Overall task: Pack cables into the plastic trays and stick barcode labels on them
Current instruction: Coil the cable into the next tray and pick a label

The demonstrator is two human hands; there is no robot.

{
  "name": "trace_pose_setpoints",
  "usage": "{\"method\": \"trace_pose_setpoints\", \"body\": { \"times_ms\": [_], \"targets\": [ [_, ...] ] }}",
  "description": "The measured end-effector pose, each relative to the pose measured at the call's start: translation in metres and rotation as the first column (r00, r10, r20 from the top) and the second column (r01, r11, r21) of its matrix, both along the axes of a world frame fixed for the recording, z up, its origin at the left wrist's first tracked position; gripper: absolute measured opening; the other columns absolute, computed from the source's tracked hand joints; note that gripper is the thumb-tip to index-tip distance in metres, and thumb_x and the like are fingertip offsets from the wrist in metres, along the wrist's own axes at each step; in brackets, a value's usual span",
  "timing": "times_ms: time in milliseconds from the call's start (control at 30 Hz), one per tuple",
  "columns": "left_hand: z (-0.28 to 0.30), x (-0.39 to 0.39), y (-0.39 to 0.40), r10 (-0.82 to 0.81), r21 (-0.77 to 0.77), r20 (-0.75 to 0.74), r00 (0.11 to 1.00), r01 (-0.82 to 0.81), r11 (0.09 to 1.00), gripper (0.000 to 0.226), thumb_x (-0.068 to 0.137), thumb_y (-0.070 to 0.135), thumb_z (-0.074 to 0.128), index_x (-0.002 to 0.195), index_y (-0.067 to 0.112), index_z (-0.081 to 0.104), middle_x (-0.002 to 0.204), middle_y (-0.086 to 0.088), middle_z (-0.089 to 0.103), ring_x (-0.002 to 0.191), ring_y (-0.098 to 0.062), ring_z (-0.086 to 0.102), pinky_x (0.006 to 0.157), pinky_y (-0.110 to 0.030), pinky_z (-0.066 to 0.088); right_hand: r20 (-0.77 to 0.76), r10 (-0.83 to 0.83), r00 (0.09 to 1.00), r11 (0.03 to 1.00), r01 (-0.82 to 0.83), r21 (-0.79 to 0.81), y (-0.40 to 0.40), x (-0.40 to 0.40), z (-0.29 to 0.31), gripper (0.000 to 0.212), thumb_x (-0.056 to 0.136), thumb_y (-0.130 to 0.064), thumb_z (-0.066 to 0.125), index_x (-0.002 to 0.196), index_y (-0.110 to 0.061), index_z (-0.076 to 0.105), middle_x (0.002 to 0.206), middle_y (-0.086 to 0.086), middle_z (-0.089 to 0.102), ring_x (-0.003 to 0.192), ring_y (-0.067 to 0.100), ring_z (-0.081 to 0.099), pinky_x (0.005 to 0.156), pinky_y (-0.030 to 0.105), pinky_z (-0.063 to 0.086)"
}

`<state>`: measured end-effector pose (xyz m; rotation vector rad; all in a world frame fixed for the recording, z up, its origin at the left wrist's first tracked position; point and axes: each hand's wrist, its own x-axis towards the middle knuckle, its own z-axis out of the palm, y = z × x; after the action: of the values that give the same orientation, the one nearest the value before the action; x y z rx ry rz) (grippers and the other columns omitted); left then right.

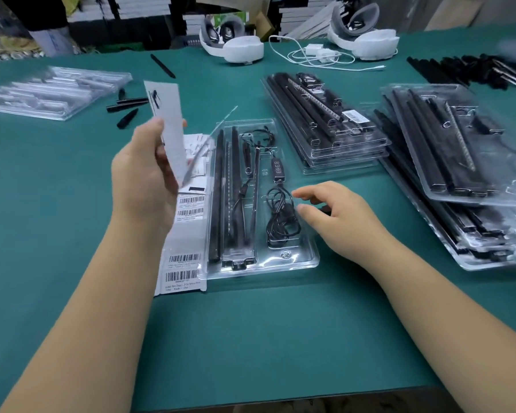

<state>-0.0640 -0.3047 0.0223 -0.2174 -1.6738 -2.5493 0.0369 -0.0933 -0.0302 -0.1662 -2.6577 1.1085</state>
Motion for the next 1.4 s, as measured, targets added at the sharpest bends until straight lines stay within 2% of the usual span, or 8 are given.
{"method": "trace_pose_setpoints", "body": {
  "times_ms": [233,400,533,667,800,1067,1233,1400],
  "targets": [
    [-0.025,0.027,0.047,-0.097,-0.392,-0.036,0.995,0.075,0.917,0.039,0.093,0.006,0.048,0.058,0.015,0.063,0.058,0.007,0.067,0.056,-0.007,0.064,0.047,-0.019,0.049,-0.099,0.120,0.988,0.990,-0.126,-0.062,-0.008,0.007,0.006,0.044,0.078,-0.059,0.056,0.116,-0.037,0.060,0.108,-0.029,0.053,0.109,-0.010,0.043,0.092,0.002,0.027],
    [-0.036,0.036,0.060,-0.238,-0.536,-0.076,0.968,0.162,0.829,0.028,0.089,0.007,0.056,0.066,0.011,0.072,0.061,0.001,0.067,0.052,-0.008,0.059,0.047,-0.022,0.050,-0.183,0.031,0.983,0.974,-0.071,-0.215,-0.012,0.005,0.005,0.010,0.086,-0.038,0.064,0.077,-0.035,0.064,0.070,-0.011,0.064,0.068,-0.002,0.054,0.065,0.011,0.041],
    [-0.036,0.037,0.057,-0.359,-0.677,-0.079,0.930,0.214,0.704,0.029,0.091,0.021,0.057,0.068,0.015,0.073,0.067,-0.013,0.066,0.050,-0.010,0.053,0.047,-0.021,0.046,-0.146,-0.013,0.989,0.923,-0.045,-0.383,-0.006,0.005,0.008,0.007,0.086,-0.025,0.067,0.088,-0.031,0.068,0.076,-0.002,0.070,0.067,0.006,0.061,0.062,0.016,0.049],
    [-0.034,0.040,0.048,-0.524,-0.948,-0.225,0.821,-0.061,0.311,0.055,0.077,0.064,0.045,0.101,0.020,0.068,0.073,0.001,0.052,0.070,-0.010,0.050,0.064,-0.031,0.042,-0.107,-0.102,0.989,0.822,0.024,-0.568,0.000,0.004,0.008,0.008,0.086,-0.013,0.066,0.081,-0.019,0.068,0.059,-0.013,0.066,0.050,-0.004,0.053,0.051,0.012,0.043],
    [-0.031,0.045,0.042,-0.718,-0.984,-0.077,0.692,-0.168,-0.057,0.106,0.048,0.090,0.047,0.138,0.035,0.039,0.095,0.016,0.038,0.094,-0.007,0.046,0.083,-0.027,0.040,-0.001,-0.225,0.974,0.791,0.182,-0.584,0.006,0.003,0.006,0.011,0.091,-0.017,0.060,0.083,-0.019,0.067,0.069,-0.008,0.069,0.059,0.005,0.058,0.058,0.020,0.046],
    [-0.031,0.038,0.039,-0.746,-0.990,-0.140,0.651,-0.071,0.124,0.055,0.057,0.074,0.058,0.062,0.023,0.039,0.061,0.006,0.044,0.060,-0.012,0.040,0.056,-0.029,0.036,0.386,-0.195,0.902,0.912,0.311,-0.267,0.026,0.003,0.012,0.031,0.082,-0.008,0.048,0.105,0.011,0.052,0.071,0.010,0.039,0.060,0.022,0.028,0.048,0.023,0.019],
    [-0.036,0.049,0.044,-0.811,-0.971,-0.223,0.541,-0.048,0.235,0.032,0.066,0.026,0.079,0.057,0.024,0.049,0.059,0.010,0.044,0.057,-0.006,0.045,0.056,-0.013,0.032,0.492,-0.102,0.865,0.877,0.311,-0.365,0.032,0.009,0.021,0.011,0.083,-0.011,0.053,0.079,-0.006,0.062,0.055,0.001,0.052,0.038,0.011,0.040,0.038,0.017,0.030],
    [-0.040,0.045,0.050,-0.815,-0.980,-0.145,0.562,0.030,0.195,0.032,0.072,0.019,0.075,0.053,0.022,0.050,0.057,0.008,0.042,0.056,-0.008,0.043,0.055,-0.013,0.028,0.519,-0.040,0.854,0.907,0.249,-0.340,0.030,0.012,0.024,0.025,0.079,-0.011,0.053,0.056,-0.014,0.047,0.045,-0.003,0.046,0.037,0.012,0.036,0.040,0.020,0.024]
  ]
}}
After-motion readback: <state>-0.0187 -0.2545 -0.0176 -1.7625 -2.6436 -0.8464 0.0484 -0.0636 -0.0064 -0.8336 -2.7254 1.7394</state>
